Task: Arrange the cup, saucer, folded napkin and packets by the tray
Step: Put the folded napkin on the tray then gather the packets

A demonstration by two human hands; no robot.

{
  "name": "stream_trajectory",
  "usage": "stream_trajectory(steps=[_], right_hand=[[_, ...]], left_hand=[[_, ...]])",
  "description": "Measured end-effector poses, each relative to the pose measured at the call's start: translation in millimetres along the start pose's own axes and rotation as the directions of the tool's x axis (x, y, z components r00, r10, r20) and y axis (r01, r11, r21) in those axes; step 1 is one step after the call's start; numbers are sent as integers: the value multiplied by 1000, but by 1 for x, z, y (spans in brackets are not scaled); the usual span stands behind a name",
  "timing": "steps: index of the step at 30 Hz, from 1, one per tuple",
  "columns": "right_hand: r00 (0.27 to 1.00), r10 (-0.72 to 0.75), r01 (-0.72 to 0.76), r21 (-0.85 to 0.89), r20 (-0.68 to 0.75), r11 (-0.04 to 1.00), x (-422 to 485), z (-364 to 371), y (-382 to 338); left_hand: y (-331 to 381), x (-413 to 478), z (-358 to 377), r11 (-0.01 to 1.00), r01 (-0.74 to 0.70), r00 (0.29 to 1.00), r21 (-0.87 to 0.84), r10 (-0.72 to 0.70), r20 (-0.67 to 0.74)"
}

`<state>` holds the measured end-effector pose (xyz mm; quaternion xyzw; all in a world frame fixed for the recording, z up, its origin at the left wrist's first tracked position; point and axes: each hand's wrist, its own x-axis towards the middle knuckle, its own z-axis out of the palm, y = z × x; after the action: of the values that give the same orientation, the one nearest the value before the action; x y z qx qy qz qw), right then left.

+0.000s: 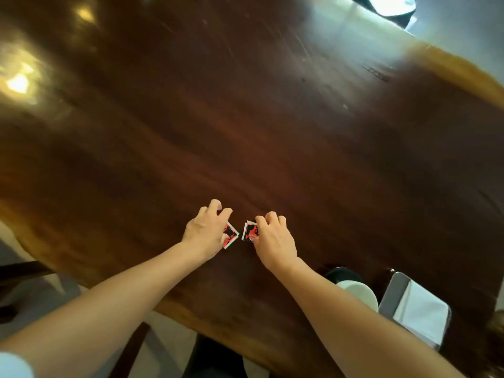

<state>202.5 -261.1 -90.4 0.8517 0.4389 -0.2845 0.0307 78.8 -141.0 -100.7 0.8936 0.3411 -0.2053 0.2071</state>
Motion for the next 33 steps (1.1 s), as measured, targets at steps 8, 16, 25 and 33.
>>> stream_trajectory(steps=[8, 16, 25, 33], right_hand=[[993, 37, -48, 90, 110, 995, -7, -6, 9], [866, 222, -496, 718, 447, 489, -48, -41, 56], [905, 104, -423, 895, 412, 142, -148, -63, 127], [955, 77, -288, 957, 286, 17, -218, -63, 163]], left_hand=[[9, -6, -2, 983, 126, 991, -135, -119, 60], [65, -32, -27, 680, 372, 928, -632, -271, 254], [168, -98, -48, 190, 430, 902, -882, -117, 415], [231, -156, -34, 39, 432, 893, -901, 120, 433]])
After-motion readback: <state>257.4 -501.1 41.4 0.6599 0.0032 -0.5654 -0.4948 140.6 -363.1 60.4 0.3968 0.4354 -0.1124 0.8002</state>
